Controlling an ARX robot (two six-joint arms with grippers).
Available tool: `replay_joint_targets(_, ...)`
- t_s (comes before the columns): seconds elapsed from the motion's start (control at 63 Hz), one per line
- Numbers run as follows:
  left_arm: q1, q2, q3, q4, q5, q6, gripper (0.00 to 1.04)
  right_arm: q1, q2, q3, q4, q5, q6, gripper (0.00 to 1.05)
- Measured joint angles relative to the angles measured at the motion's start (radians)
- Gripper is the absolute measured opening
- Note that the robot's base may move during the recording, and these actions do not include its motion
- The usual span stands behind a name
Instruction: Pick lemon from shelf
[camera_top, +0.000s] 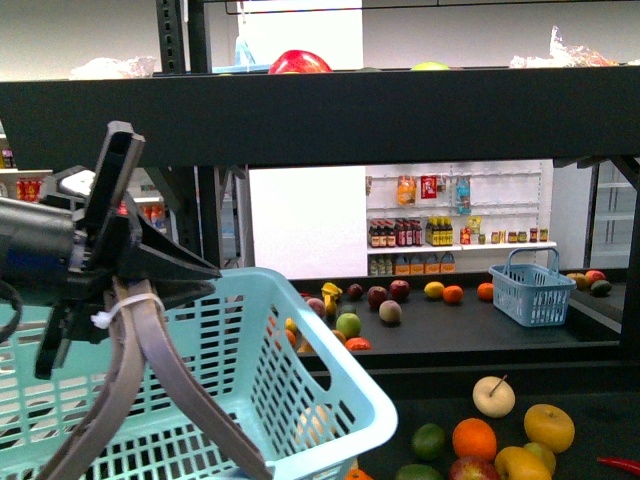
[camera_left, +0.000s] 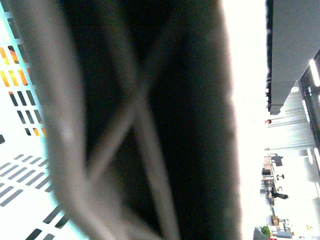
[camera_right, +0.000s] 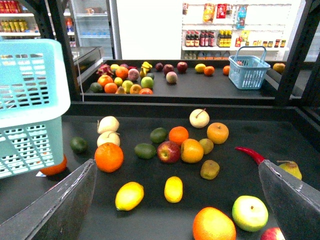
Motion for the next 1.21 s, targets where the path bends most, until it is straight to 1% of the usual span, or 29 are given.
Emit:
replay_joint_targets(0.318, -0.080, 0.105, 0.140, -0.006, -0.016, 0.016, 0.12, 0.000, 0.000, 0.000, 0.000, 0.000, 0.000, 0.97)
replay_joint_targets(0.572, -0.120, 0.150, 0.178, -0.020, -0.031, 0.022, 0.12, 0.000, 0.000, 0.000, 0.000, 0.000, 0.000, 0.97)
replay_joint_targets(0.683, -0.122, 0.151, 0.180, -0.021, -0.032, 0.025, 0.12, 0.000, 0.000, 0.000, 0.000, 0.001, 0.000, 0.97)
replay_joint_targets(0.715, -0.122, 0.151, 0.181, -0.021, -0.034, 0.026, 0.12, 0.017, 0.019, 0.008, -0.035, 0.066, 0.008, 0.97)
replay_joint_targets(0.746, -0.122, 0.151, 0.183, -0.021, -0.035, 0.028, 0.12, 0.055, 0.071, 0.043, -0.126, 0.192, 0.021, 0.97)
replay_joint_targets(0.778, -0.121, 0.151, 0.183, -0.021, -0.035, 0.030, 0.12, 0.067, 0.127, 0.066, -0.179, 0.262, 0.032, 0.97)
replay_joint_targets(0.826, -0.121, 0.151, 0.185, -0.021, -0.037, 0.030, 0.12, 0.060, 0.201, 0.081, -0.208, 0.286, 0.037, 0.97)
replay_joint_targets(0.889, -0.121, 0.151, 0.186, -0.021, -0.038, 0.035, 0.12, 0.017, 0.315, 0.104, -0.209, 0.230, 0.057, 0.97)
replay_joint_targets(0.937, -0.121, 0.151, 0.186, -0.021, -0.039, 0.035, 0.12, -0.040, 0.423, 0.136, -0.186, 0.141, 0.063, 0.97)
replay_joint_targets(0.953, -0.121, 0.151, 0.186, -0.021, -0.040, 0.035, 0.12, -0.053, 0.448, 0.144, -0.177, 0.133, 0.063, 0.97)
replay_joint_targets(0.969, -0.121, 0.151, 0.186, -0.021, -0.039, 0.036, 0.12, -0.079, 0.497, 0.160, -0.156, 0.089, 0.063, 0.97)
replay_joint_targets(0.985, -0.121, 0.151, 0.186, -0.021, -0.039, 0.037, 0.12, -0.091, 0.520, 0.167, -0.151, 0.081, 0.063, 0.97)
replay_joint_targets(1.001, -0.121, 0.151, 0.186, -0.021, -0.038, 0.036, 0.12, -0.117, 0.573, 0.184, -0.114, 0.036, 0.061, 0.97)
replay_joint_targets(1.048, -0.122, 0.151, 0.186, -0.021, -0.037, 0.036, 0.12, -0.163, 0.681, 0.217, -0.045, -0.015, 0.056, 0.97)
replay_joint_targets(1.112, -0.122, 0.151, 0.186, -0.021, -0.035, 0.036, 0.12, -0.225, 0.948, 0.298, 0.125, -0.088, 0.035, 0.97)
replay_joint_targets(1.175, -0.121, 0.153, 0.186, -0.021, -0.039, 0.037, 0.12, -0.237, 1.140, 0.364, 0.228, -0.111, 0.025, 0.97)
replay_joint_targets(1.207, -0.121, 0.153, 0.186, -0.021, -0.039, 0.037, 0.12, -0.240, 1.264, 0.417, 0.275, -0.138, 0.026, 0.97)
